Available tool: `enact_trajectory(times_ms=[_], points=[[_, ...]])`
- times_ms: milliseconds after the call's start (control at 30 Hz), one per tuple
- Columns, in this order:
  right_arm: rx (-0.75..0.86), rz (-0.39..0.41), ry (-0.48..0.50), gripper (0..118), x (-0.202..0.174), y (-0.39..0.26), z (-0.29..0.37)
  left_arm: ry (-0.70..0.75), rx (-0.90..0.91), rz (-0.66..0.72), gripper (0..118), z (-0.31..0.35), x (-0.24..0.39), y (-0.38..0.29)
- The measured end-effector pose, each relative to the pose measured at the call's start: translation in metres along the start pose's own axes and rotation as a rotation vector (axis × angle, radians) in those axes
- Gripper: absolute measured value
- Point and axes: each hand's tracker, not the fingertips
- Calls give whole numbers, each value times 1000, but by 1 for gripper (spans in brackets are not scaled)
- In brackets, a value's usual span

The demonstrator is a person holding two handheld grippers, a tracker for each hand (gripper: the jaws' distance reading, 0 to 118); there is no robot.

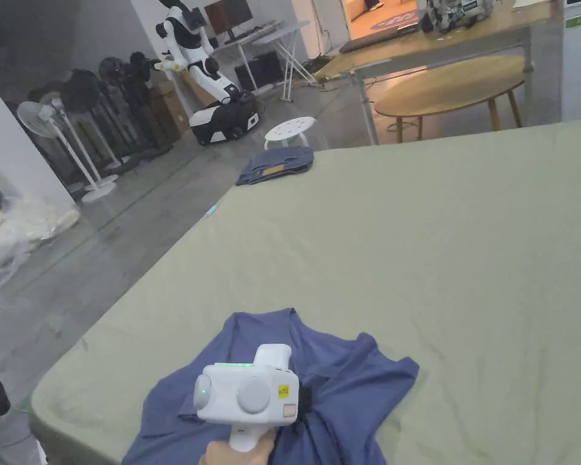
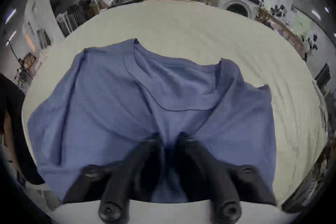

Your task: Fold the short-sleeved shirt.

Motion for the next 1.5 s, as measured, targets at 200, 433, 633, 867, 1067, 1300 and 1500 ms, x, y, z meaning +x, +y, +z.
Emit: enact_trajectory(times_ms=[200,433,633,867,1067,1300,1500], points=[[13,-63,57,0,5,-11,25,-83,145,205,0,80,-38,45],[18,-123,36,0,25,-25,47,22,487,250,0,257,-73,125],[43,-194,-29,0,50,-28,66,96,571,19,0,313,2,200],[70,-253,-116,0,81,-33,97,-211,281,-204,0,148,154,180],[74,-281,-251,0,113,-48,133,-673,69,-178,0,51,366,26],[75,-310,-380,0,136,-61,167,-1133,-147,-368,0,82,517,-111],[61,-269,-392,0,134,-62,178,-1210,-68,-327,31,104,492,-112]])
